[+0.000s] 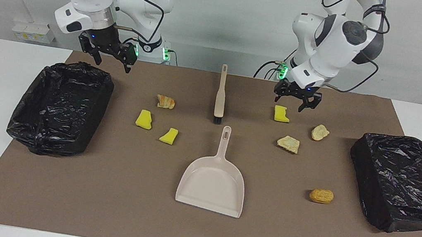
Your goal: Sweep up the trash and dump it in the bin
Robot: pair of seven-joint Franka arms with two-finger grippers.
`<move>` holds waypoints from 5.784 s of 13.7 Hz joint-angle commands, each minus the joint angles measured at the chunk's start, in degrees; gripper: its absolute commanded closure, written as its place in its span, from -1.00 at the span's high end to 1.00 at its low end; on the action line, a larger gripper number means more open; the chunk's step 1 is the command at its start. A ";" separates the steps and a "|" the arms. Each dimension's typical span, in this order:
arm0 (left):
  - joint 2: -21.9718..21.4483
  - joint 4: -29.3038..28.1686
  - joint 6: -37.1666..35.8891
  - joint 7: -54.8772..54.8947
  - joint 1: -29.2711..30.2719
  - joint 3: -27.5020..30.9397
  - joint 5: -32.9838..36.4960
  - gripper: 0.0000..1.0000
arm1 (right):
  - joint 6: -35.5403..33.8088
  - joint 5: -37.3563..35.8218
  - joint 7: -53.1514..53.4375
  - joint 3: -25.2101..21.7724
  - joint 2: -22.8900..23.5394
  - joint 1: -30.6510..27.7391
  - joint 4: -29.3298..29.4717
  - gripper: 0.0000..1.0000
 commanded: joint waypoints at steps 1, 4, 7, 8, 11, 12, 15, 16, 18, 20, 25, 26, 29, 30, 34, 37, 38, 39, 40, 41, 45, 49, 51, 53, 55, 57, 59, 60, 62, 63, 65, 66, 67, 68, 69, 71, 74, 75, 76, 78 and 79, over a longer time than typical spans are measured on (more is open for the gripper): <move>-2.22 -8.53 11.01 -8.25 -1.67 -6.84 -0.69 1.00 | 4.70 2.70 8.82 0.04 6.95 3.74 3.90 1.00; -1.26 -11.02 17.01 -16.86 -4.20 -11.79 -0.69 1.00 | 11.56 8.78 16.31 1.53 11.70 4.79 4.86 1.00; -0.21 -11.02 20.18 -20.75 -9.83 -12.67 -0.69 1.00 | 20.51 13.42 25.18 2.32 15.57 8.84 5.22 1.00; 0.75 -10.93 21.42 -21.80 -11.15 -12.85 -0.69 1.00 | 21.33 13.62 25.55 2.33 16.54 10.59 5.13 1.00; 3.75 -10.93 23.98 -24.89 -14.05 -12.85 -0.34 1.00 | 21.33 10.11 19.78 2.33 20.23 14.11 4.43 1.00; 4.45 -10.84 23.98 -25.06 -14.24 -12.85 -0.34 1.00 | 21.33 8.80 17.67 2.33 20.85 14.81 4.34 1.00; 4.46 -10.84 23.54 -26.11 -14.33 -12.85 -0.25 0.86 | 22.65 7.29 15.45 2.33 21.38 16.31 2.85 1.00; 4.46 -10.84 23.45 -27.07 -14.85 -12.85 -0.25 0.68 | 23.00 7.29 14.32 2.41 21.38 16.32 2.76 1.00; 4.54 -10.93 23.36 -27.17 -15.20 -12.85 -0.25 -0.18 | 23.44 7.38 12.55 2.41 21.38 16.32 2.59 1.00; 5.50 -10.67 23.80 -27.09 -14.59 -12.76 0.01 -1.00 | 24.58 6.94 11.50 2.33 23.13 17.36 2.32 1.00; 4.99 -10.32 21.18 -26.82 -11.34 -12.67 0.19 -1.00 | 24.06 6.15 10.62 2.33 23.49 17.72 2.15 0.42; 4.81 -10.05 19.86 -26.91 -11.25 -12.67 0.19 -1.00 | 24.15 5.97 10.44 2.33 23.49 17.55 2.23 0.13; 1.22 -9.96 12.41 -27.08 -11.16 -12.58 0.27 -1.00 | 25.02 5.97 9.47 2.33 23.58 17.02 2.06 -0.52; -0.97 -9.96 9.42 -27.08 -10.29 -12.50 0.62 -1.00 | 25.20 6.06 9.65 2.33 23.67 17.02 2.06 -1.00; -8.27 -9.79 -2.01 -26.74 -4.24 -12.58 4.83 -1.00 | 23.10 5.80 8.69 1.98 23.24 16.41 2.67 -1.00; -8.99 -5.32 -11.96 -26.21 2.09 -12.41 10.72 -1.00 | 17.83 4.31 3.34 1.80 17.63 16.23 2.41 -1.00; -8.90 -5.22 -11.88 -26.12 4.37 -12.41 12.04 -1.00 | 15.47 3.26 0.45 1.80 15.43 15.97 2.15 -1.00; -8.73 -5.22 -11.53 -25.42 7.09 -12.49 12.92 -1.00 | 12.49 3.16 -2.36 1.88 13.41 15.09 2.14 -1.00; -8.38 -5.22 -11.01 -23.50 10.51 -12.50 13.11 -1.00 | 9.24 3.16 -4.92 1.97 11.12 13.87 2.06 -1.00; -7.94 -4.35 -10.40 -21.22 14.11 -12.58 13.19 -1.00 | 5.99 3.07 -8.16 1.89 9.19 13.25 1.88 -1.00; -3.46 0.14 -9.08 -10.94 27.49 -12.50 13.20 -1.00 | -0.99 -0.62 -27.02 1.97 3.03 13.50 -5.20 -1.00; -3.71 -2.04 -7.49 3.39 38.74 -12.50 13.28 -1.00 | 6.91 -0.88 -54.79 1.89 0.64 10.44 -12.78 -1.00; -6.17 -5.38 -7.22 3.67 42.70 -12.32 13.20 -1.00 | 6.39 -2.80 -65.19 1.80 -0.06 9.20 -14.63 -1.00; -8.02 -7.67 -7.83 3.16 45.25 -12.23 13.20 -1.00 | 6.30 -5.53 -73.28 1.89 -0.24 8.58 -15.78 -1.00; -9.51 -11.18 -7.67 0.45 46.58 -12.23 13.20 -1.00 | 8.66 -6.85 -77.18 1.97 0.81 9.19 -17.36 -1.00; -9.17 -11.98 -7.40 -5.78 45.62 -12.32 13.20 -1.00 | 11.30 -9.31 -77.62 2.06 1.78 10.86 -18.50 -1.00; -6.72 -11.99 -6.18 -12.82 40.73 -12.58 13.11 -1.00 | 11.84 -11.33 -78.59 1.97 1.96 13.92 -19.21 -1.00; -5.40 -11.72 -5.39 -14.59 39.22 -12.58 12.67 -1.00 | 11.84 -11.86 -78.86 2.06 1.52 14.12 -20.08 -1.00; -4.95 -11.63 -4.42 -15.13 36.67 -12.67 10.66 -1.00 | 13.06 -12.22 -80.96 2.06 1.26 14.12 -21.41 -1.00; -4.25 -11.37 -3.89 -14.52 35.26 -12.58 8.30 -1.00 | 13.94 -12.22 -80.88 2.06 1.69 14.29 -21.67 -1.00; -1.88 -10.41 -1.96 -14.25 30.96 -12.67 6.87 -1.00 | 15.18 -12.22 -79.57 1.97 2.13 16.39 -22.64 -1.00; -0.57 -10.06 -0.73 -14.17 29.63 -12.67 6.26 -1.00 | 15.10 -12.22 -79.39 1.97 2.14 16.40 -22.64 -1.00; 1.19 -8.92 1.37 -13.99 28.58 -12.67 4.60 -1.00 | 15.09 -12.22 -79.39 1.97 2.14 16.32 -22.55 -1.00; 3.29 -7.60 3.30 -13.12 27.26 -12.67 4.06 -1.00 | 15.09 -12.22 -79.39 1.97 2.14 16.32 -22.55 -1.00; 5.31 -5.68 4.45 -11.80 27.16 -12.67 3.88 -1.00 | 15.09 -12.22 -79.39 1.97 2.14 16.23 -22.55 -1.00; 9.36 -1.20 5.26 -8.56 27.16 -12.67 3.62 -1.00 | 15.62 -12.22 -79.39 1.97 2.14 16.14 -23.25 -1.00; 12.62 1.81 7.01 -1.97 27.16 -12.67 3.53 -1.00 | 17.10 -11.96 -79.12 2.06 2.05 15.18 -24.22 -1.00; 13.93 2.77 7.88 0.40 26.90 -12.67 3.61 -1.00 | 17.99 -11.96 -79.21 2.06 2.05 15.00 -24.83 -1.00; 16.21 4.35 8.76 3.73 26.98 -12.76 3.53 -1.00 | 17.91 -11.96 -79.21 2.06 2.13 15.00 -24.84 -1.00; 18.95 7.52 8.25 5.96 26.46 -13.20 3.70 -1.00 | 18.34 -11.26 -79.12 2.06 2.22 14.39 -24.93 -1.00; 18.70 7.53 8.33 5.70 23.76 -14.24 3.53 -1.00 | 19.13 -11.08 -79.03 2.06 2.31 13.77 -25.10 -1.00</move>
